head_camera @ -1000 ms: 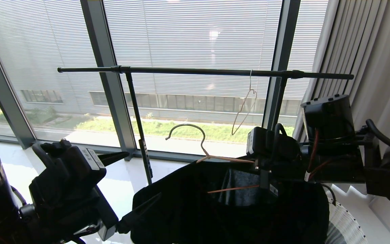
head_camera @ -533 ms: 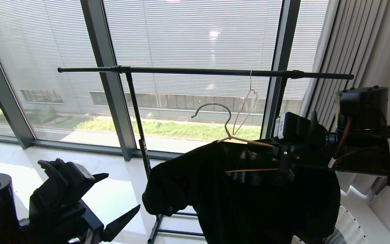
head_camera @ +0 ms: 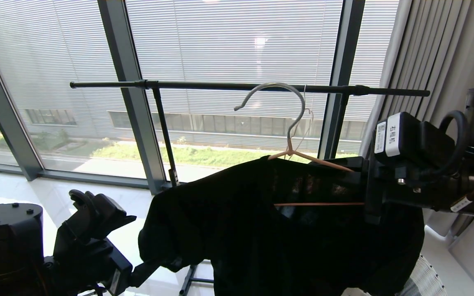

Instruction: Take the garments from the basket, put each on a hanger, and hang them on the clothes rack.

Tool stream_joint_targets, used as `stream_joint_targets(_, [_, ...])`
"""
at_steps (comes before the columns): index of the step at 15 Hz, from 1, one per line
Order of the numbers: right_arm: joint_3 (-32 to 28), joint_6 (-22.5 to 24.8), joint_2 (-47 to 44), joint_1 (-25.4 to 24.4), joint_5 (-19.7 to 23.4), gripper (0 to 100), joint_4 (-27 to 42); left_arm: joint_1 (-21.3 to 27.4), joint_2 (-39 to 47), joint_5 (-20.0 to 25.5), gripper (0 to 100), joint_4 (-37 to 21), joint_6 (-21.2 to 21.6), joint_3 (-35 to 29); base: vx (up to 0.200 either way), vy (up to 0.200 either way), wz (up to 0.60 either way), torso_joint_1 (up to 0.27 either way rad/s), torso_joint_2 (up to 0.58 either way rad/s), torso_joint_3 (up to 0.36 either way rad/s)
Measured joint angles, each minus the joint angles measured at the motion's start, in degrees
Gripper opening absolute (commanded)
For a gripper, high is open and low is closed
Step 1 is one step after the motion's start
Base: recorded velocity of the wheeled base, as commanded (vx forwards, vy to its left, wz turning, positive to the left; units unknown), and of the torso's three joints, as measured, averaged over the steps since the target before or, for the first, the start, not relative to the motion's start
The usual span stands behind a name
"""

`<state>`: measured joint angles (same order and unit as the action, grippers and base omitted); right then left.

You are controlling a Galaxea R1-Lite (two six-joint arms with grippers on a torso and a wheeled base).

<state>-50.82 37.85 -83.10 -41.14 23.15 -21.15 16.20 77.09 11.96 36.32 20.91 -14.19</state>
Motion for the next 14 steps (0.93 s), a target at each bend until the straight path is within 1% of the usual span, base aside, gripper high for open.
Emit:
stream_joint_targets(5, [1.01, 0.0, 2.07, -1.16, -0.22, 0, 0.05, -0.68, 0.99, -0.06, 0, 0.0, -0.05, -0.9, 0.0, 0.0, 0.0, 0.0, 0.0, 0.0])
stream_joint_targets(7, [1.27, 0.0, 2.4, -1.19, -0.27, 0, 0.07, -2.18, 1.13, -0.09, 0, -0.02, -0.02, -0.94, 0.0, 0.0, 0.0, 0.0, 0.0, 0.0])
stream_joint_targets(10, [2.12, -0.09, 2.9, -0.91, -1.21, 0, 0.05, -7.52, 1.6, -0.9, 0, -0.02, 0.28, -0.74, 0.0, 0.0, 0.0, 0.0, 0.0, 0.0])
stream_joint_targets(11, [2.4, -0.24, 3.06, -0.78, -1.54, 0, 0.05, -10.47, 1.93, -2.17, 0, 0.0, 0.35, -0.68, 0.0, 0.0, 0.0, 0.0, 0.0, 0.0])
stream_joint_targets(12, [2.58, -0.39, 3.17, -0.72, -1.58, 0, 0.05, -13.04, 2.28, -4.66, 0, -0.02, 0.35, -0.59, 0.0, 0.0, 0.0, 0.0, 0.0, 0.0])
stream_joint_targets(14, [2.78, -0.44, 3.23, -0.61, -1.58, 0, 0.02, -15.02, 2.4, -5.42, 0, -0.02, 0.38, -0.59, 0.0, 0.0, 0.0, 0.0, 0.0, 0.0])
